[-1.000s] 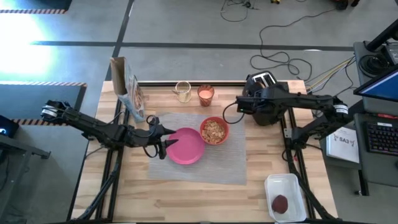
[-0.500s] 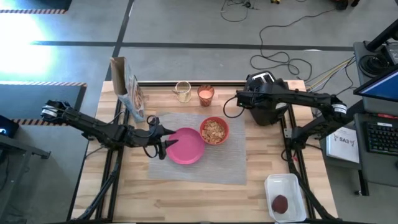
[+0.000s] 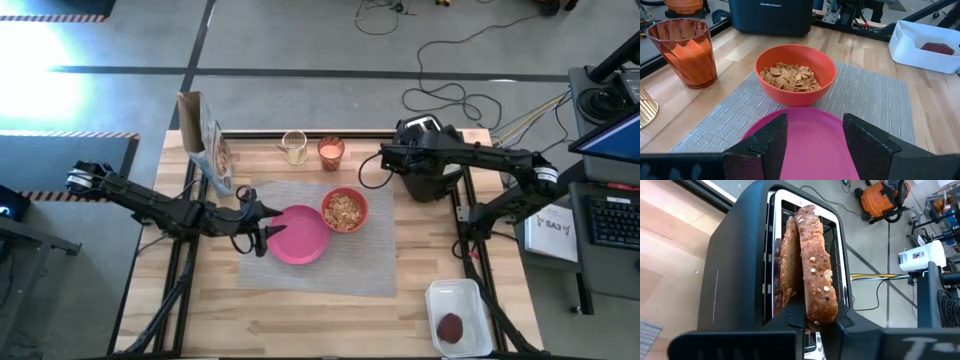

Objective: Arrange a breakfast setting
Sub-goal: Put the toasted bread on the pink plate

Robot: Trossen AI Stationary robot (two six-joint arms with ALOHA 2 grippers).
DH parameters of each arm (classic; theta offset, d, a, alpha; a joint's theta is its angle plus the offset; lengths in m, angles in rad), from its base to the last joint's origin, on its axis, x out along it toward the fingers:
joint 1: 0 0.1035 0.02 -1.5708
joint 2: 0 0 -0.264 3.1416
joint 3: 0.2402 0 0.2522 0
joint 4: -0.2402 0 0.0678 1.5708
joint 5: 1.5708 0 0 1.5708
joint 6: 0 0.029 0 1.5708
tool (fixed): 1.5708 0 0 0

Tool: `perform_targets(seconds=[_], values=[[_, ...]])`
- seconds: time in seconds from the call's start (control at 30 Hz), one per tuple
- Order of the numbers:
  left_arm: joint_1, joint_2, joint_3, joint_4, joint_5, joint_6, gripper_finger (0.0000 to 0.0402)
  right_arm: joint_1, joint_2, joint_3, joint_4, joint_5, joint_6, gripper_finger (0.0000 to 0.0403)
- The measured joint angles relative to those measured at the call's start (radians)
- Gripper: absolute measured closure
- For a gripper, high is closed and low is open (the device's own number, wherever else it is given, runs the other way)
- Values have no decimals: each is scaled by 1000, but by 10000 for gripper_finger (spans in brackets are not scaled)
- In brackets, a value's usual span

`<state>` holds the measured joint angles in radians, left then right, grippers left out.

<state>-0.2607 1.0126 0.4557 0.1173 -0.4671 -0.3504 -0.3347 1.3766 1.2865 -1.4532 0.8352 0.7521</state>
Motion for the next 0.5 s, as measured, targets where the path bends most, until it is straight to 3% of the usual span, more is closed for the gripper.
perform_targets(seconds=[0.5], values=[[0, 0, 0, 8, 6, 0, 225, 0, -75, 14, 1, -33, -60, 389]])
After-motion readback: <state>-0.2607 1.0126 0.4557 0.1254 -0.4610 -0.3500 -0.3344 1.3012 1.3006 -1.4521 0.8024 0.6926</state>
